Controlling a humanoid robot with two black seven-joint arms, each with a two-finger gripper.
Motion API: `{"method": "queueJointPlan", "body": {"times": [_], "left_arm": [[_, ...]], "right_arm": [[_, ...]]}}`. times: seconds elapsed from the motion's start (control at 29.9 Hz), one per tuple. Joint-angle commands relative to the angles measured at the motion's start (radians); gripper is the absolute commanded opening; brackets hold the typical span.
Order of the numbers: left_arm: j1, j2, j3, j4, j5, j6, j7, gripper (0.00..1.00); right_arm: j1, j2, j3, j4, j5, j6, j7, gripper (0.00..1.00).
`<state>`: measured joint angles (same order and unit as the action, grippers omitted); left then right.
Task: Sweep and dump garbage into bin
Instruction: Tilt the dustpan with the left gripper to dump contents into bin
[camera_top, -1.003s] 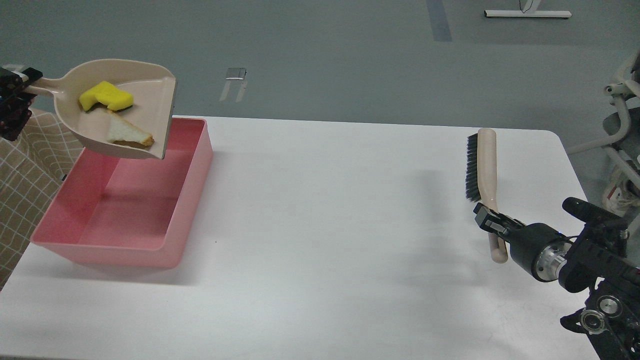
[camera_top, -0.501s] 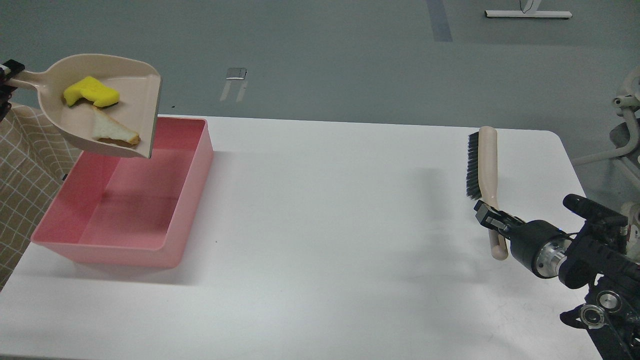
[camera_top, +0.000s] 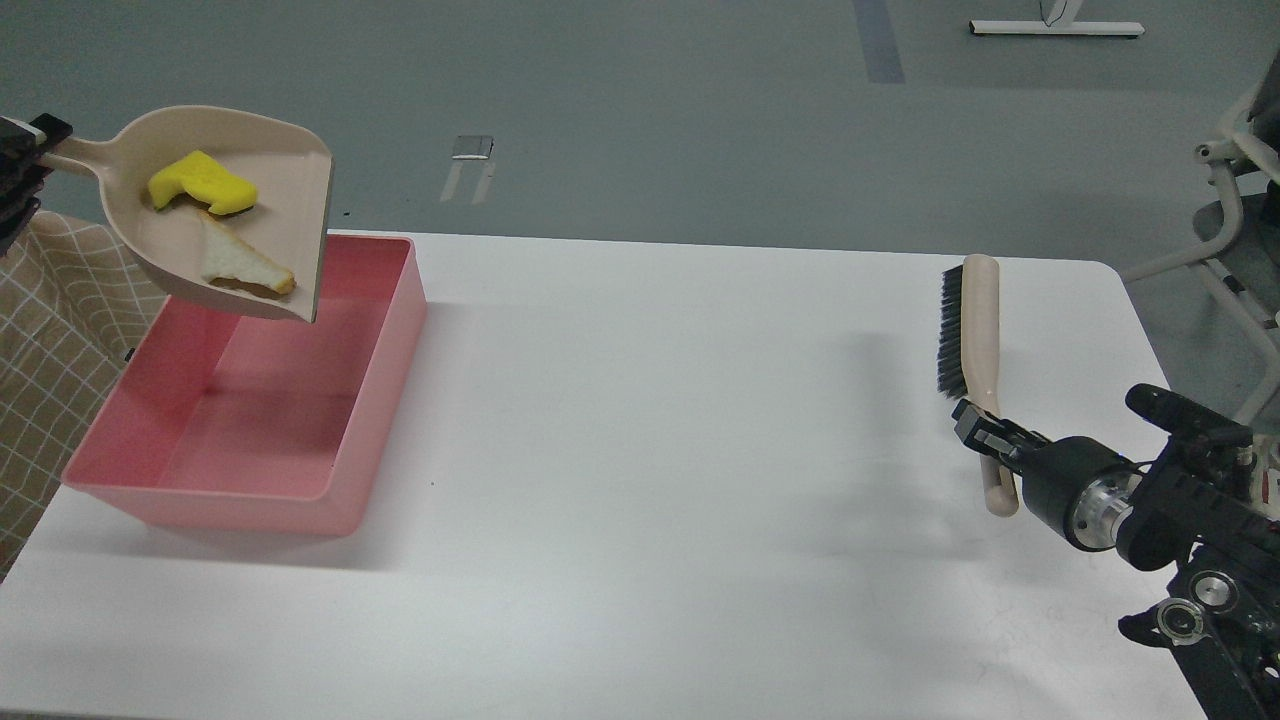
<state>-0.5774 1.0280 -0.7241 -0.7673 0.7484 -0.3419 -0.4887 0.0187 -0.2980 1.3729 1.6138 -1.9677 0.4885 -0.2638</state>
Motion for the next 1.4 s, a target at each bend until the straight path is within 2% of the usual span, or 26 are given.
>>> {"method": "queueJointPlan", "body": {"times": [0.0,0.17,0.64,0.84,1.07,1.2,1.37], "left_arm": [[-0.001,0.000,0.000,-0.004,0.000,0.006,0.000,0.05],[-0.001,-0.003,0.000,-0.009,0.066,0.099,0.000,0.05],[-0.007,0.035,0.005,-0.043,0.088,0.130,0.000,0.05],[0.001,0.037,0.018,-0.050,0.132,0.263,0.000,0.05],[0.005,0.055,0.022,-0.064,0.154,0.293,0.000,0.06],[0.008,0.055,0.022,-0.066,0.174,0.360,0.000,0.06],[0.008,0.066,0.022,-0.070,0.172,0.369,0.000,0.06]], "right_arm": [[0.001,-0.001,0.000,-0.005,0.000,0.000,0.000,0.00],[0.001,-0.004,0.000,-0.005,0.001,0.000,0.000,0.00],[0.001,-0.006,0.000,-0.005,0.001,0.000,0.000,0.00],[0.000,-0.004,0.000,-0.005,0.001,0.000,0.000,0.00],[0.000,-0.006,0.000,-0.005,0.001,0.000,0.000,0.00],[-0.002,-0.006,-0.001,-0.006,0.001,0.000,0.000,0.00],[0.000,-0.006,0.000,-0.015,0.001,0.000,0.000,0.00]]}}
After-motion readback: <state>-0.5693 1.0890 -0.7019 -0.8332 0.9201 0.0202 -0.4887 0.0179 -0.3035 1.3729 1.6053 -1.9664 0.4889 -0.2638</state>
